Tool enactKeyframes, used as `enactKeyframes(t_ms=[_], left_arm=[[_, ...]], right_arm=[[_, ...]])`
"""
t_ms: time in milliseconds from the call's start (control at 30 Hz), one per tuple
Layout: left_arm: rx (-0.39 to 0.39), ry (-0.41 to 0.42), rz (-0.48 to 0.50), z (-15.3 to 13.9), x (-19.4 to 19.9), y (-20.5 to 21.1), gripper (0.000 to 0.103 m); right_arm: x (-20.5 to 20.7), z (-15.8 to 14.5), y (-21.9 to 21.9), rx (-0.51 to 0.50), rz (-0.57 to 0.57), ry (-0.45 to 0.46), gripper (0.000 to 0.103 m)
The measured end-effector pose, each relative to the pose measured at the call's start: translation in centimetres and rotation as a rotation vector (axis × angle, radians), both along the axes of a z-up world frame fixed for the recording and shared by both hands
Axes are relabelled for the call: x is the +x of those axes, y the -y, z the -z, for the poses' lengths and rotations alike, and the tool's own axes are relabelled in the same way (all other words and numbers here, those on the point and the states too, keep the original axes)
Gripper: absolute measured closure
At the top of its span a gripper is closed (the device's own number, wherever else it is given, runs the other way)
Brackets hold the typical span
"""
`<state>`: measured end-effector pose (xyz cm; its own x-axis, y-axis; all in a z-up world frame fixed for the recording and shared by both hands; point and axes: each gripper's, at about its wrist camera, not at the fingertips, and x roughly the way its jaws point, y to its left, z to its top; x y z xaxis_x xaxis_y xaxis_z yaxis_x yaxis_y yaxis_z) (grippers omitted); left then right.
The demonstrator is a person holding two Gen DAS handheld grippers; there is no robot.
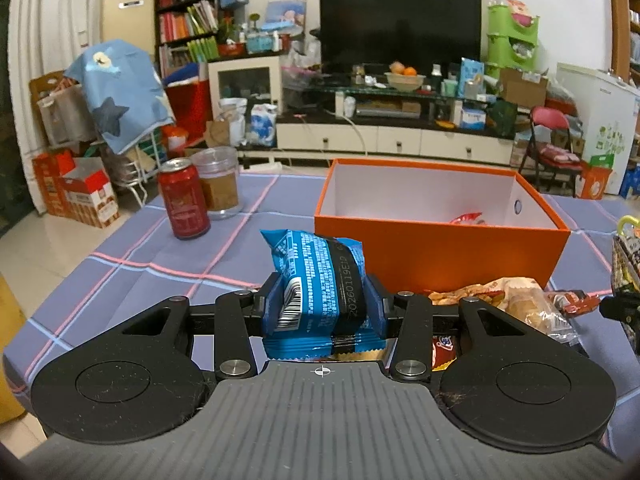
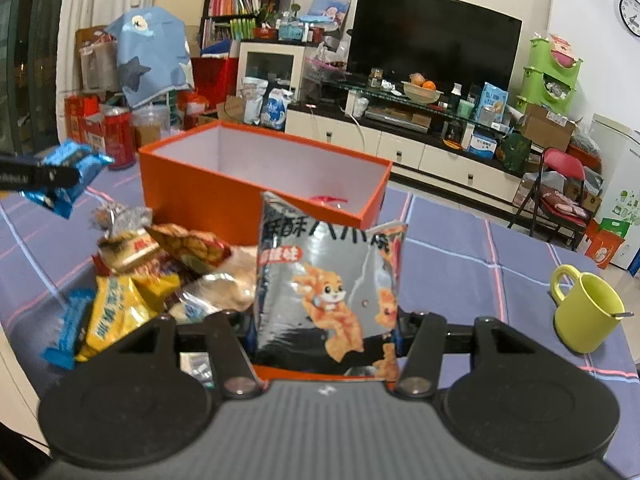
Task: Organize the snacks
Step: 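Lift both packs over the orange box and open both grippers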
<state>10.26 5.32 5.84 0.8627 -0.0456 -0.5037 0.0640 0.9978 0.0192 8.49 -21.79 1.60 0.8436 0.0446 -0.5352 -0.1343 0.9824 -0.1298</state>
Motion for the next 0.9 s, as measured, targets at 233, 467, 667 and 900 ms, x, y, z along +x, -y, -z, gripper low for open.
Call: enactKeyframes(t_ms=[233,467,667,900], left_arm=[[0.000,0.026,0.011,-1.5,0.4,0.0,0.085],[-0.014,0.053,0.027,-3.3,2.7,0.6,0.085],[-0.041,0.076,0.072,-5.1,6.4,2.8,0.085],[-0.055,0.035,0.090,-4.1,13.1,5.5,0.085]], right_arm=[[0.2,-1.4,-0.8,0.033,0.002,0.027,0.048],[1.6,-2.8,-1.2,0.066,0.003,0.042,0.048],[4.3,-4.4,-1.6,0.092,0.018,0.074,0.048],[10.7,-3.7,-1.4,0.153,0.061,0.051,0.048]])
